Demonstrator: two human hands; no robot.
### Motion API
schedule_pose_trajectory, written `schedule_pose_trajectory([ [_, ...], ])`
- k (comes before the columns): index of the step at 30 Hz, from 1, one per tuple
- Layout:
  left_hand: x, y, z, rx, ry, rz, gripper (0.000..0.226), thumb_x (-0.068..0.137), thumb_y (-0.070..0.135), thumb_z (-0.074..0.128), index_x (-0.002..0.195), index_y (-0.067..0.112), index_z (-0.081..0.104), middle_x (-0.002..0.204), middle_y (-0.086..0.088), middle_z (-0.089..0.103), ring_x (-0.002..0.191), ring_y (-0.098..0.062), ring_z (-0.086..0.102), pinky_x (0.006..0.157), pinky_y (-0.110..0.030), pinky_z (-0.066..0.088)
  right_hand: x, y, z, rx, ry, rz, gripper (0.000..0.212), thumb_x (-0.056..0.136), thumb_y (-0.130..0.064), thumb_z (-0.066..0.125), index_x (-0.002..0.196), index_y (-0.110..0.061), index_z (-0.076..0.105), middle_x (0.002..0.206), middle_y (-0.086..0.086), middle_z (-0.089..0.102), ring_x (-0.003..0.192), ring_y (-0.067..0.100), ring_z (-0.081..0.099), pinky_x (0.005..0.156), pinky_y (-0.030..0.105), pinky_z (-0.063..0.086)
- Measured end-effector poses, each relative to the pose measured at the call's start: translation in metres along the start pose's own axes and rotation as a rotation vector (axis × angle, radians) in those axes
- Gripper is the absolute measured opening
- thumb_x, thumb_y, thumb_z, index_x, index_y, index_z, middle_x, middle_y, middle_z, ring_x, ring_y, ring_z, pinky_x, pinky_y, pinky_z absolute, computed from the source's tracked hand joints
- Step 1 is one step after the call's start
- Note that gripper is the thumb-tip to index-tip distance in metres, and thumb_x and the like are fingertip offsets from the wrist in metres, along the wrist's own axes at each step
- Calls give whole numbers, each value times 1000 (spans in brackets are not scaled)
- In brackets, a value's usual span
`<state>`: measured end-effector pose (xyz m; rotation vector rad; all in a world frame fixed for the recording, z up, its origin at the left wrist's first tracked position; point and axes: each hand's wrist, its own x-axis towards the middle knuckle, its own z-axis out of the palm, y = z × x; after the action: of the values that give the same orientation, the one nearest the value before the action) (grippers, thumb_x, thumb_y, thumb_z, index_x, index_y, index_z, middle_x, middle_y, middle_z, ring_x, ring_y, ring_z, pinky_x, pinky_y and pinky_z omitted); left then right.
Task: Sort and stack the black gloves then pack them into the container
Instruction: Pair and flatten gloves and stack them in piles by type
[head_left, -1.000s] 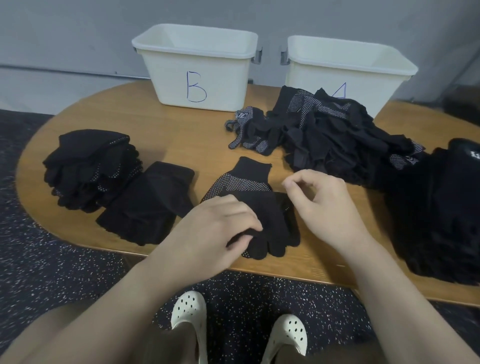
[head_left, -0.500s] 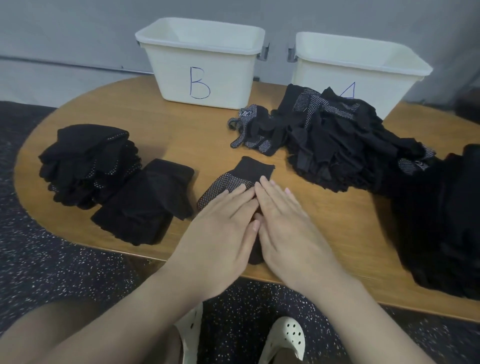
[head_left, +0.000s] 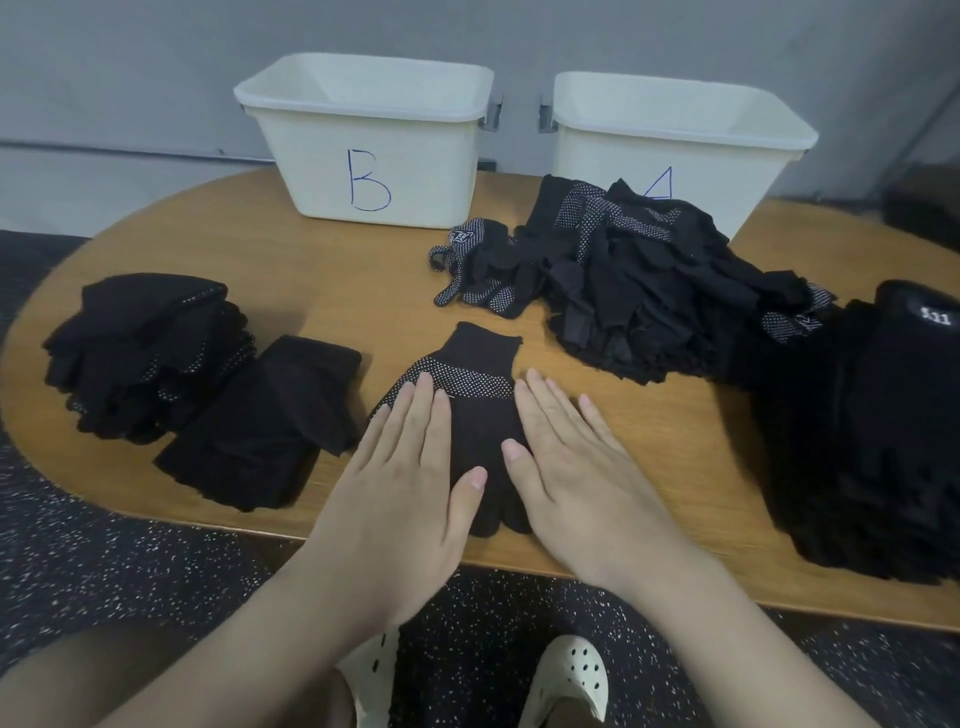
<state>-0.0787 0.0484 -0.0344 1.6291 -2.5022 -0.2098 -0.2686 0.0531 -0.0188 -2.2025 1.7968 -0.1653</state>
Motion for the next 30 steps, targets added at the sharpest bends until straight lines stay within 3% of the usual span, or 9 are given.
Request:
schedule_pose_trajectory([
  [5,2,-1,-3,-14,-3,-3,89,90,61,-12,163,9,-7,171,-8,-12,157,-16,-15,124,-28,-13,4,13,-5,1,-4,53,64,106,-49,4,164,-23,-7,170,-11,-14,153,-1,-20,127,29,-11],
  [7,6,0,-10,-62,11,-13,89,91,61,-7,164,11,3,172,-5,-2,159,-15,-6,122,-24,-11,5,13,-6,37,41,53,62,109,-47,10,165,-23,6,172,-11,-2,155,0,-11,127,28,-10],
  [10,20,-6,-18,-111,83,27,71,101,55,16,157,18,38,164,-1,34,151,-17,30,123,-31,20,12,10,-8,91,202,49,56,109,-46,25,157,-20,40,162,-7,38,153,6,23,129,31,-2],
  [13,39,-15,-21,-54,143,94,53,100,48,34,133,19,63,132,3,62,122,-21,57,104,-41,43,22,8,-15,105,280,31,45,103,-48,45,138,-21,58,131,-10,61,132,11,48,127,32,8],
  [16,48,-19,-25,-58,164,107,40,96,44,51,119,17,71,112,4,68,105,-23,62,95,-46,48,30,8,-22,109,240,12,41,97,-45,60,133,-25,61,118,-13,61,123,11,52,127,34,11],
  [19,51,-19,-28,-102,142,77,33,97,39,63,123,19,69,112,6,66,109,-21,59,101,-43,41,34,10,-28,145,173,3,39,94,-43,66,130,-29,61,104,-17,57,111,9,50,124,38,20],
  [21,51,-20,-29,-161,98,25,35,95,42,64,125,23,66,112,10,61,113,-17,54,105,-38,34,35,12,-32,167,112,7,36,93,-43,68,126,-32,62,96,-21,50,107,8,44,111,37,35],
  [24,54,-22,-34,-256,59,-26,28,93,44,69,114,26,66,106,14,56,108,-8,48,107,-34,32,38,14,-36,211,66,22,23,91,-43,71,110,-34,62,87,-23,46,101,5,42,95,33,40],
  [30,55,-25,-40,-344,85,22,18,86,41,75,89,29,62,91,15,55,92,-7,50,94,-36,43,42,12,-41,320,4,24,23,86,-49,74,103,-37,63,102,-18,50,111,7,45,92,31,41],
])
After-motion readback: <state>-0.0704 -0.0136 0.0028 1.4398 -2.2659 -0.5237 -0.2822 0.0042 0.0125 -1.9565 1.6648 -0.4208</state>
